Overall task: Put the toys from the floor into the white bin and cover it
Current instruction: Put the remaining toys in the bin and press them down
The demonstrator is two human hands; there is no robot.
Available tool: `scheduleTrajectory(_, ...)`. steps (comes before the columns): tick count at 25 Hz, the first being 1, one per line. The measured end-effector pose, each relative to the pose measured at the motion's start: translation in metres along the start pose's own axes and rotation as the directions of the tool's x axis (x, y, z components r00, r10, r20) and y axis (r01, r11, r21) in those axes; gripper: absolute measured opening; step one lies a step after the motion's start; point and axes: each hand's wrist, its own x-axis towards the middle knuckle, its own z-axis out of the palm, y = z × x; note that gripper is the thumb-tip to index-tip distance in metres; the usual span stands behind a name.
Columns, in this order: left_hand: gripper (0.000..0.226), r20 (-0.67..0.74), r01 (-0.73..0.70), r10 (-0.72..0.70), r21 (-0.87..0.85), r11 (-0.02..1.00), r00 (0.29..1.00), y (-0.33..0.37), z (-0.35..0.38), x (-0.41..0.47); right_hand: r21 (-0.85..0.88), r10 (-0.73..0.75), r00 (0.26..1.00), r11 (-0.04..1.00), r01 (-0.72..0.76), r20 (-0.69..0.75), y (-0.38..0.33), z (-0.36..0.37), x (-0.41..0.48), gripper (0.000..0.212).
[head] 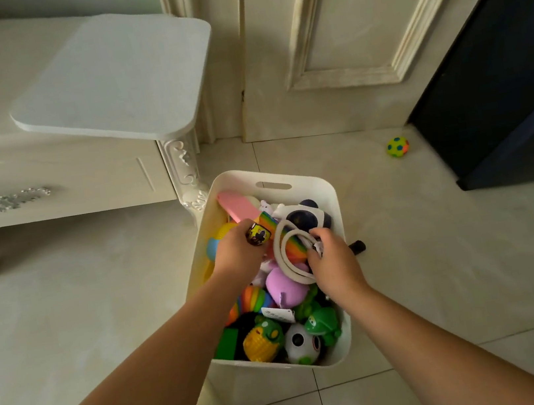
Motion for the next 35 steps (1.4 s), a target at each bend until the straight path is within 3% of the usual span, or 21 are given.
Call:
scheduleTrajectory(4, 0.014, 0.027, -0.035, 0.038, -0.109, 0.993, 0.999, 0.014, 0.001, 0.005, -0.008, -0.107, 0.979, 0.994, 0.107, -0.174, 0.000, -0.002, -0.016, 0.038)
scheduleTrajectory(6, 0.015, 0.085, -0.021, 0.046, -0.275, 0.961, 0.995, 0.026, 0.000, 0.005, 0.059, -0.063, 0.980, 0.995, 0.075, -0.190, 0.003, -0.004, -0.018, 0.039)
scheduleTrajectory(8, 0.015, 0.091, -0.024, 0.056, -0.322, 0.947, 0.994, 0.031, -0.001, 0.009, 0.083, -0.054, 0.984, 0.994, 0.069, -0.171, 0.008, -0.006, -0.018, 0.038)
scheduleTrajectory(10, 0.013, 0.016, -0.019, 0.023, -0.215, 0.976, 1.000, 0.023, -0.005, 0.015, 0.071, -0.073, 0.985, 0.994, 0.085, -0.153, 0.010, -0.005, -0.016, 0.039)
scheduleTrajectory(13, 0.008, -0.084, -0.006, 0.014, 0.102, 0.995, 0.996, -0.003, -0.013, 0.020, -0.061, -0.104, 0.994, 0.993, 0.101, -0.040, 0.011, 0.001, -0.011, 0.041)
scheduleTrajectory(15, 0.011, -0.100, 0.001, 0.014, 0.153, 0.988, 0.995, -0.008, -0.016, 0.016, -0.094, -0.116, 0.993, 0.989, 0.115, -0.002, 0.009, 0.004, -0.009, 0.039)
scheduleTrajectory(17, 0.010, -0.096, 0.000, 0.020, 0.206, 0.979, 0.995, -0.005, -0.023, 0.013, 0.006, -0.109, 0.994, 0.994, 0.109, 0.004, 0.005, 0.006, -0.010, 0.037)
scheduleTrajectory(20, 0.018, 0.087, 0.026, -0.061, 0.355, 0.934, 0.994, -0.002, -0.038, 0.004, -0.086, -0.143, 0.981, 0.984, 0.155, 0.133, 0.005, 0.014, -0.009, 0.046)
scheduleTrajectory(23, 0.045, 0.362, -0.089, -0.171, 0.600, 0.795, 0.916, -0.012, -0.041, -0.007, -0.198, -0.127, 0.975, 0.967, 0.163, 0.180, -0.001, 0.016, -0.006, 0.047)
scheduleTrajectory(26, 0.060, 0.409, -0.149, -0.233, 0.713, 0.685, 0.882, -0.019, -0.040, -0.019, -0.112, -0.215, 0.975, 0.969, 0.221, 0.062, -0.011, 0.009, -0.013, 0.040)
scheduleTrajectory(28, 0.053, 0.377, -0.169, -0.172, 0.716, 0.677, 0.910, -0.011, -0.044, -0.020, 0.057, -0.200, 0.975, 0.977, 0.206, -0.094, -0.016, 0.000, -0.016, 0.033)
scheduleTrajectory(32, 0.025, 0.150, -0.126, 0.057, 0.503, 0.855, 0.987, 0.024, -0.035, -0.009, 0.285, -0.001, 0.941, 0.953, 0.104, -0.339, -0.002, -0.029, 0.002, 0.029)
scheduleTrajectory(35, 0.020, 0.167, -0.248, 0.200, 0.357, 0.901, 0.965, 0.052, 0.002, -0.001, 0.336, 0.241, 0.891, 0.936, -0.108, -0.384, 0.049, -0.046, 0.030, 0.032)
